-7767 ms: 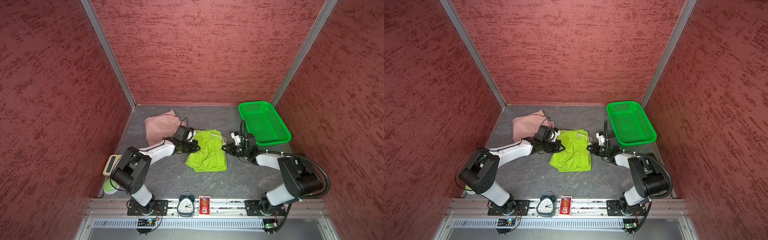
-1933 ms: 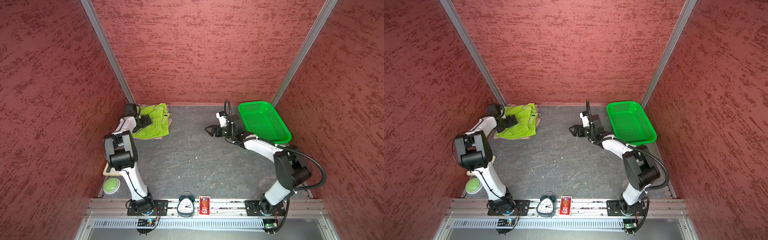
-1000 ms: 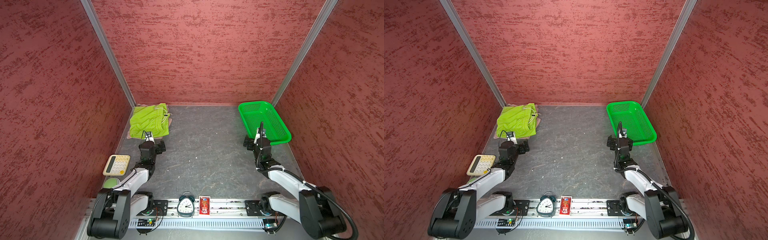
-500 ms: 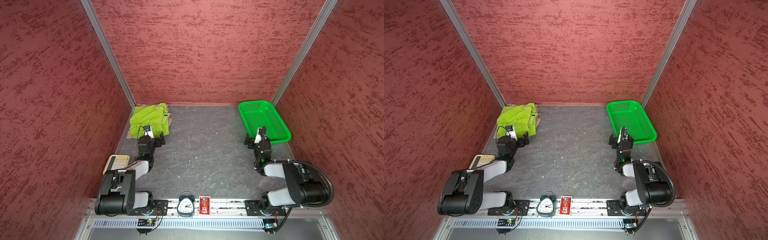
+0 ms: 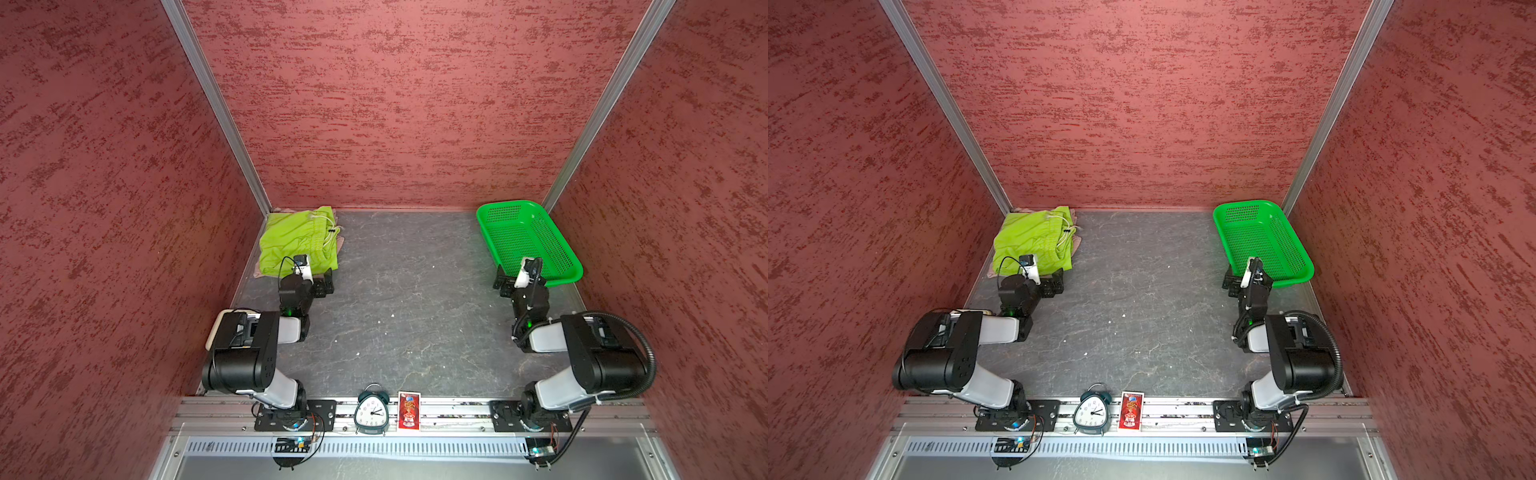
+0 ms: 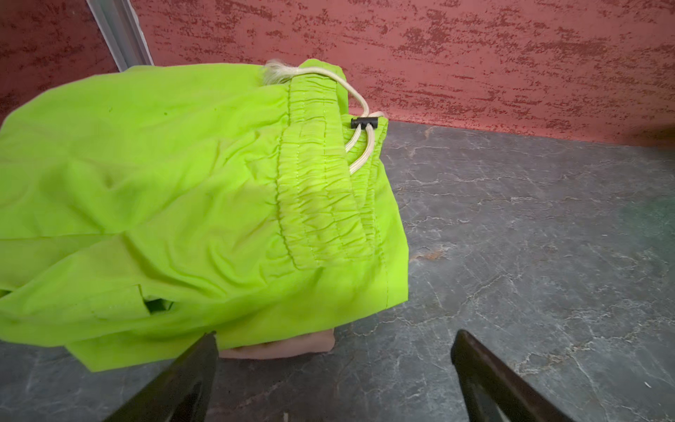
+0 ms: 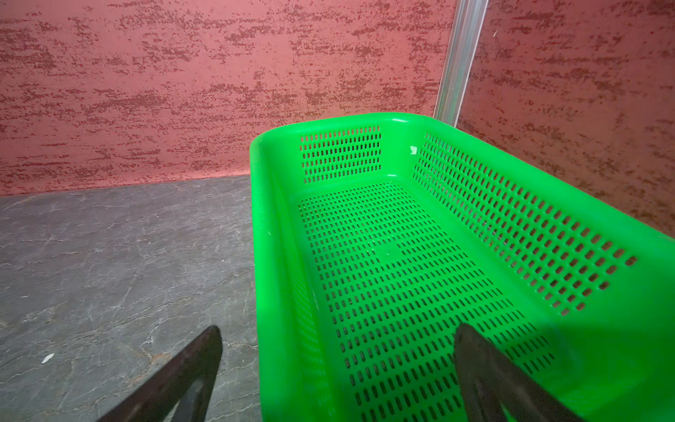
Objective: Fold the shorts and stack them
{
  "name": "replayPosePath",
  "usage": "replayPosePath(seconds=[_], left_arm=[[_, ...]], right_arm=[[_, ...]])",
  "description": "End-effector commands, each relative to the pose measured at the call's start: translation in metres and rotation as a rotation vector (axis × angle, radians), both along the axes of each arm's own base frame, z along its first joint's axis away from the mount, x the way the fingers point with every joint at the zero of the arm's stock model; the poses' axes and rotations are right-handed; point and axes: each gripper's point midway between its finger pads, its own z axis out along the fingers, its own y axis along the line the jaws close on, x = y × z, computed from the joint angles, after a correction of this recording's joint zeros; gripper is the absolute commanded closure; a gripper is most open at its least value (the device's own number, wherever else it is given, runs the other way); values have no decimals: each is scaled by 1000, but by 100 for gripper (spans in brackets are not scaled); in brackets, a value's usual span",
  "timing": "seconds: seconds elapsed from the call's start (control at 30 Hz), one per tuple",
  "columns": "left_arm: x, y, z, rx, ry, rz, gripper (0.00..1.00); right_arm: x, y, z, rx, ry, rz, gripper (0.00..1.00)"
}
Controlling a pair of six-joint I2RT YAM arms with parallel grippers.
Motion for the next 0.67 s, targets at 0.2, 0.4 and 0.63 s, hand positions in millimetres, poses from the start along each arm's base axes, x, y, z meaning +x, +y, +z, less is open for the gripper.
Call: replayPosePath(seconds=[0.2, 0.4, 0.63], left_arm=[[7, -1, 16, 22, -59, -14, 1], [7, -1, 17, 22, -59, -16, 1], [7, -1, 16, 21, -58, -15, 1]], right_arm=[[0, 2, 7, -2, -36, 18, 1], [1, 2, 6, -2, -31, 18, 1], [3, 1, 5, 10, -22, 24, 1]])
